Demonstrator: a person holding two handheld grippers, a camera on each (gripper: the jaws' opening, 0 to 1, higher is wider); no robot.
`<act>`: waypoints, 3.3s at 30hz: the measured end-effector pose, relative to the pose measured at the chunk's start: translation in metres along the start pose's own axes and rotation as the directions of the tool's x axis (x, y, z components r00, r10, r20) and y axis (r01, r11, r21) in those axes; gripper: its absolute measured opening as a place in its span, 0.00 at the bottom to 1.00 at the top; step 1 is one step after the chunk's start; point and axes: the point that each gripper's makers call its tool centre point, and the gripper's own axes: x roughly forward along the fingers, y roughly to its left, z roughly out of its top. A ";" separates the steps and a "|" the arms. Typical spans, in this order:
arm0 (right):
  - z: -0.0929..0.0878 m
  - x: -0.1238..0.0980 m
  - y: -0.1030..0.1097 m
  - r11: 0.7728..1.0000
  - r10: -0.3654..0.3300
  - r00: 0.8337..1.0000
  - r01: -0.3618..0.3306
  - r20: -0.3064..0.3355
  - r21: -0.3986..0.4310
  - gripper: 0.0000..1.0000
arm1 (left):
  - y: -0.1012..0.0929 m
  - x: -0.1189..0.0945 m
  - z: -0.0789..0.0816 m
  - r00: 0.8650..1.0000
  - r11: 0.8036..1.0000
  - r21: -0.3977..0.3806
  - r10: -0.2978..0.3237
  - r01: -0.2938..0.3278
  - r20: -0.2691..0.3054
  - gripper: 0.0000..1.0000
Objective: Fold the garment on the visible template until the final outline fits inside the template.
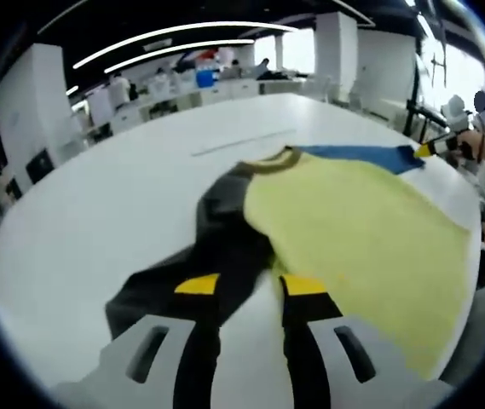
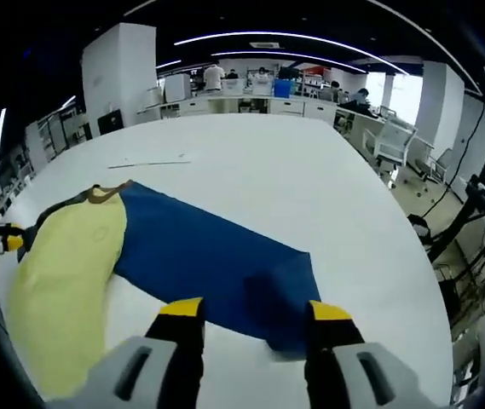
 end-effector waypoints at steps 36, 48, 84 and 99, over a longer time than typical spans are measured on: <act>-0.001 0.039 -0.076 0.965 -0.259 0.959 0.251 -0.116 -0.076 0.00 | 0.053 0.043 -0.016 0.991 0.993 0.028 0.120 -0.119 -0.056 0.00; -0.007 0.035 -0.104 0.959 -0.279 0.946 0.266 -0.163 -0.098 0.00 | 0.082 0.041 -0.022 0.980 0.984 0.031 0.178 -0.176 -0.088 0.00; -0.008 0.022 -0.116 0.986 -0.136 0.974 0.151 -0.182 0.076 0.25 | 0.074 0.033 -0.008 0.991 0.985 -0.102 0.135 -0.136 -0.022 0.16; -0.030 0.006 -0.123 0.985 -0.124 0.969 0.147 -0.214 0.095 0.30 | 0.040 -0.002 0.023 0.994 0.994 -0.105 0.051 -0.041 0.095 0.53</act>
